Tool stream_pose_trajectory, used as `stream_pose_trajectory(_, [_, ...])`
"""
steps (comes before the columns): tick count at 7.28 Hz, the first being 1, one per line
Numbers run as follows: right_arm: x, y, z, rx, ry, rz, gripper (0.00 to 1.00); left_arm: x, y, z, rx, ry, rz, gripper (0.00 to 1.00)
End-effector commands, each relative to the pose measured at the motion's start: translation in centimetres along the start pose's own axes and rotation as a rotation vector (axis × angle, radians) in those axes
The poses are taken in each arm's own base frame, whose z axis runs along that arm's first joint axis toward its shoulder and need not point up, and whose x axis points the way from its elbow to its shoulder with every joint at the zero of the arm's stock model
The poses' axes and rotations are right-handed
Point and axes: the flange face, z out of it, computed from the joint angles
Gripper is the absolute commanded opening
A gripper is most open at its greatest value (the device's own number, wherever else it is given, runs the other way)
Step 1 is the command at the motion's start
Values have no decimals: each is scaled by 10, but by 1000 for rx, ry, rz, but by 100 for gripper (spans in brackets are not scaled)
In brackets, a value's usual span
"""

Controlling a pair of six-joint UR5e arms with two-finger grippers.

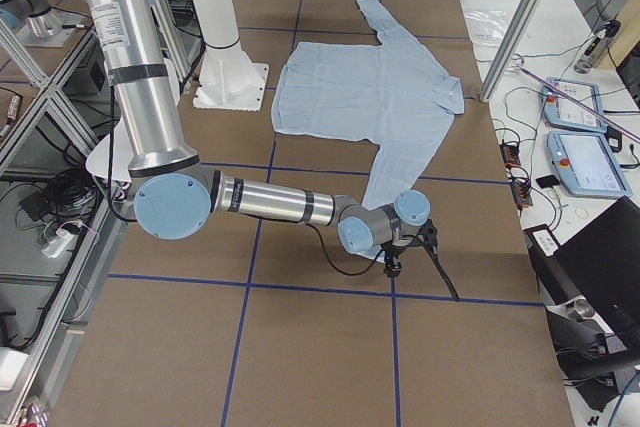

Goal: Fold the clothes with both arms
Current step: 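Lower the right gripper onto the sleeve cuff nearest it and grasp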

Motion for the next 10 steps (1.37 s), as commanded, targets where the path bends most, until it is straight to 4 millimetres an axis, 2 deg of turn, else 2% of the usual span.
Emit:
stream_pose_trajectory(1, [7,7,6,-16,-1,16,89,0,0,0,3,2,4,100])
stream_pose_trajectory(2, [6,6,5,-15,-2,15,65,0,0,0,3,2,6,100])
stream_pose_trajectory(3, [6,5,7,-18,-1,16,34,0,1,0,1,3,5,100])
stream_pose_trajectory(4, [2,1,5,-14,-4,12,20,0,1,0,1,3,5,100])
stream_pose_trajectory(7, [-5,-4,4,-12,-9,4,0,0,1,0,2,1,6,100])
stream_pose_trajectory(10, [-23,-11,-11,-10,-98,-16,0,0,3,0,-1,3,4,100])
